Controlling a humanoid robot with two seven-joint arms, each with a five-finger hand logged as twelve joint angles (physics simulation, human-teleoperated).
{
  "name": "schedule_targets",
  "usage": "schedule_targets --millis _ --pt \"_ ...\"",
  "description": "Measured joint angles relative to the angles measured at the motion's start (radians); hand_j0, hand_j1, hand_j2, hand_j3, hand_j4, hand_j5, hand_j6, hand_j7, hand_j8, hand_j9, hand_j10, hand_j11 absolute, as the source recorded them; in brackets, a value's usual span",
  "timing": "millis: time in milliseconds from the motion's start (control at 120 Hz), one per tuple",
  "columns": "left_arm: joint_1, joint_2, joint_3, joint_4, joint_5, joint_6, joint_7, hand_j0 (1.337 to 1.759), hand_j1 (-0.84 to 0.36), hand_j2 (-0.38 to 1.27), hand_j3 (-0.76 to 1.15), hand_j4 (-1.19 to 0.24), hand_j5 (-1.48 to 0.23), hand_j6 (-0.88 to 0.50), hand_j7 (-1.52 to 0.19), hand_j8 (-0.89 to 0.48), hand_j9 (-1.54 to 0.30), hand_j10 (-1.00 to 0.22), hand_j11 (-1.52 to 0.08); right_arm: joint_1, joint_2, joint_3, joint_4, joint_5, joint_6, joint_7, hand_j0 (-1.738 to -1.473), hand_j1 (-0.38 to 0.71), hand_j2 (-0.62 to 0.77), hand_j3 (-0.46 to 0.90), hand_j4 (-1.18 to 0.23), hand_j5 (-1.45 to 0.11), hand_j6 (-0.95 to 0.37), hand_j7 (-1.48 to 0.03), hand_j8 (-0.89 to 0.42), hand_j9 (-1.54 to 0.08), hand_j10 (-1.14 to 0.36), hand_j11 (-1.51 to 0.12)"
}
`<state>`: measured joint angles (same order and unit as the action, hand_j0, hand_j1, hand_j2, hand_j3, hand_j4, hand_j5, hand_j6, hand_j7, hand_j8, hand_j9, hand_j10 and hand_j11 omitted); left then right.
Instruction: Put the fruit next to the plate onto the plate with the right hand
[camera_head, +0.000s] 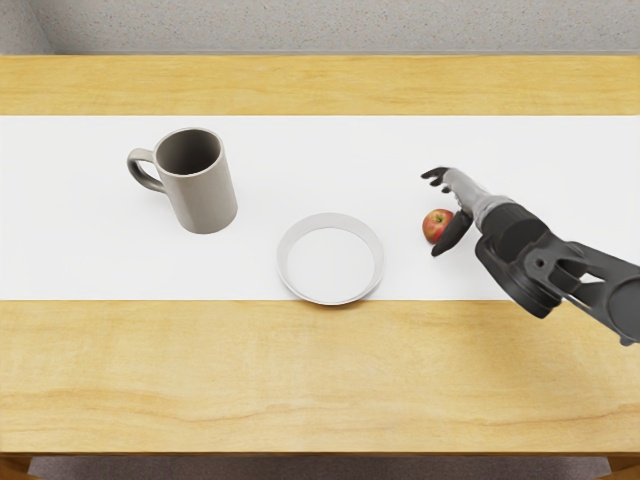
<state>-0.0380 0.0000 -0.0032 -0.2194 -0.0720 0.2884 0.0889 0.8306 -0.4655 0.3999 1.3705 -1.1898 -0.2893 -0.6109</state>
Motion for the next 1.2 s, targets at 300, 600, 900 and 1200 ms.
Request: schedule_targets --millis 300,600,900,1200 --pt "0.000 0.000 0.000 0.000 0.000 0.000 0.000 1.658 0.35 0.00 0.00 0.00 0.00 0.00 0.00 0.00 0.00 0.00 0.00 -0.026 0.003 0.008 -0.001 0.023 0.003 0.001 -1.656 0.26 -0.03 0.00 -0.54 -0.62 -0.50 -0.66 -0.39 -0.66 -0.42 -0.67" --pt "0.000 0.000 0.000 0.000 0.000 0.000 0.000 1.658 0.35 0.00 0.00 0.00 0.00 0.00 0.00 0.00 0.00 0.00 0.00 -0.042 0.006 0.013 -0.001 0.021 0.007 0.002 -1.643 0.29 -0.07 0.00 -0.66 -0.70 -0.38 -0.78 -0.28 -0.79 -0.37 -0.82" --pt "0.000 0.000 0.001 0.000 0.000 0.000 0.000 1.658 0.35 0.00 0.00 0.00 0.00 0.00 0.00 0.00 0.00 0.00 0.00 -0.007 0.002 0.095 0.000 0.082 0.030 0.000 -1.650 0.24 0.13 0.00 -0.65 -0.82 -0.52 -0.83 -0.39 -0.85 -0.49 -0.87" --pt "0.000 0.000 0.000 0.000 0.000 0.000 0.000 1.658 0.35 0.00 0.00 0.00 0.00 0.00 0.00 0.00 0.00 0.00 0.00 0.026 0.067 0.138 0.114 0.131 0.101 -0.001 -1.654 0.23 0.22 0.00 -0.63 -0.84 -0.58 -0.83 -0.44 -0.85 -0.55 -0.85"
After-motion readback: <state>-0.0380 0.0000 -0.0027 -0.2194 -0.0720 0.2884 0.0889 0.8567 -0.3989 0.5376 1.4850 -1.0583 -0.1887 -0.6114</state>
